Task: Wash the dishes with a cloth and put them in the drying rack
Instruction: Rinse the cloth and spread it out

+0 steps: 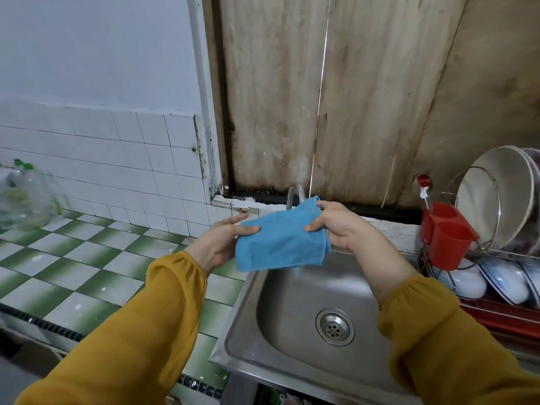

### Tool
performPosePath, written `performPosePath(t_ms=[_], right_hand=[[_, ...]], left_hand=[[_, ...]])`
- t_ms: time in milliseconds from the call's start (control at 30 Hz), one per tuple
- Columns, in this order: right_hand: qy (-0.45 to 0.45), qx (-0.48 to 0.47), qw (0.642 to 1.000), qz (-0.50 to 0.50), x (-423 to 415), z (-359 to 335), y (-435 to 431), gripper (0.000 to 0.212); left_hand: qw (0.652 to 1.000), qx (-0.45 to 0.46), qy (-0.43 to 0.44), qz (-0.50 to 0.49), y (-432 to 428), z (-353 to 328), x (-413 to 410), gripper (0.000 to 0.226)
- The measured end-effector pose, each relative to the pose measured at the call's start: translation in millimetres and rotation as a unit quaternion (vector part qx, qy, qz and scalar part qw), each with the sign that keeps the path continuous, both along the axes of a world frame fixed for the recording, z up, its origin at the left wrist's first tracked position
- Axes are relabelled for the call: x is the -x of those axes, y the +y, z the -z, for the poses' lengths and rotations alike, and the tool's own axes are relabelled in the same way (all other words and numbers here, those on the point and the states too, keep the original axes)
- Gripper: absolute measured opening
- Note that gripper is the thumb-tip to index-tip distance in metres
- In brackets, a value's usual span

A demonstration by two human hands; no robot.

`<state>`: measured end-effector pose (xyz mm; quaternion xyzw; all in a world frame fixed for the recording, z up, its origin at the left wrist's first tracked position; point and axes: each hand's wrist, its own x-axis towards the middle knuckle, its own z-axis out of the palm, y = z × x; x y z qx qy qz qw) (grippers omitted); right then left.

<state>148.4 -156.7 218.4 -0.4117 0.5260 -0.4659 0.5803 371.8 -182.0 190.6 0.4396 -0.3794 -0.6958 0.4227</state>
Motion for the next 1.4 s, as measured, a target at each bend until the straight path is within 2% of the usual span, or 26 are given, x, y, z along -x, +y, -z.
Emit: performPosePath(t_ms=[67,167,233,300,367,467,600,700,800,900,1000,1067,1133,1200,1267,1333,1400], right_hand=[[0.027,0.049,0.998,0.035,-3.4,-2.2,-0.5,0.057],[0.006,0.222,0.973,0.064,-7.7,-3.7,1.8,0.066],[-0.007,0.302,0.950,0.081,-8.0,-3.1,3.6,0.058],[-0.040,0.321,0.942,0.084,-6.3,-3.0,4.1,0.047],[-0.083,0.300,0.948,0.070,-5.4,1.0,3.1,0.043],[-0.096,0.327,0.936,0.082,-1.5,9.1,0.4,0.055],[-0.083,0.340,0.934,0.066,5.4,9.0,2.0,0.046],[-0.036,0.326,0.944,0.045,10.7,4.2,-0.6,0.053],[0.033,0.284,0.958,-0.011,13.1,3.8,-3.9,0.050],[0.076,0.241,0.967,-0.022,13.6,7.4,-10.4,0.038],[0.014,0.138,0.990,-0.026,12.8,13.4,-16.9,0.040],[-0.054,0.059,0.996,-0.043,13.6,18.7,-22.4,0.035],[-0.142,-0.012,0.988,-0.065,17.7,24.2,-28.1,0.035],[-0.173,-0.038,0.980,-0.093,18.3,29.6,-33.2,0.035],[-0.128,-0.017,0.984,-0.120,16.4,34.7,-38.3,0.017],[-0.082,0.004,0.986,-0.147,13.4,40.5,-43.2,0.037],[-0.026,-0.006,0.985,-0.172,8.8,46.3,-50.2,0.045]], left_hand=[[0.996,0.070,-0.029,-0.053,2.5,-4.5,3.9,0.066],[0.963,0.249,-0.043,-0.094,4.0,-12.0,5.3,0.075],[0.934,0.338,-0.052,-0.102,4.9,-17.4,4.1,0.068],[0.921,0.359,-0.068,-0.135,0.4,-22.2,3.5,0.058],[0.920,0.355,-0.080,-0.146,-2.0,-24.1,3.3,0.055],[0.923,0.349,-0.109,-0.122,0.6,-23.2,5.0,0.044],[0.960,0.252,-0.082,-0.087,0.3,-22.8,5.7,0.030],[0.983,0.176,-0.029,-0.046,-3.4,-22.5,7.0,0.021],[0.990,0.132,-0.046,-0.018,-4.6,-20.4,8.2,0.020],[0.999,-0.004,-0.029,0.040,-8.0,-19.3,3.5,0.026],[0.987,-0.131,0.080,0.055,-12.2,-15.8,-5.0,0.036],[0.986,-0.131,0.089,0.057,-14.1,-13.2,-7.8,0.041],[0.996,-0.080,0.009,0.048,-16.8,-10.5,-7.2,0.028],[0.998,-0.036,-0.050,0.016,-21.4,-6.0,-5.1,0.029],[0.997,-0.016,-0.074,-0.010,-26.1,-1.5,-6.5,0.027],[0.994,0.002,-0.107,-0.015,-30.0,2.8,-12.4,0.021],[0.987,0.014,-0.155,-0.026,-35.4,11.4,-22.0,0.017]])
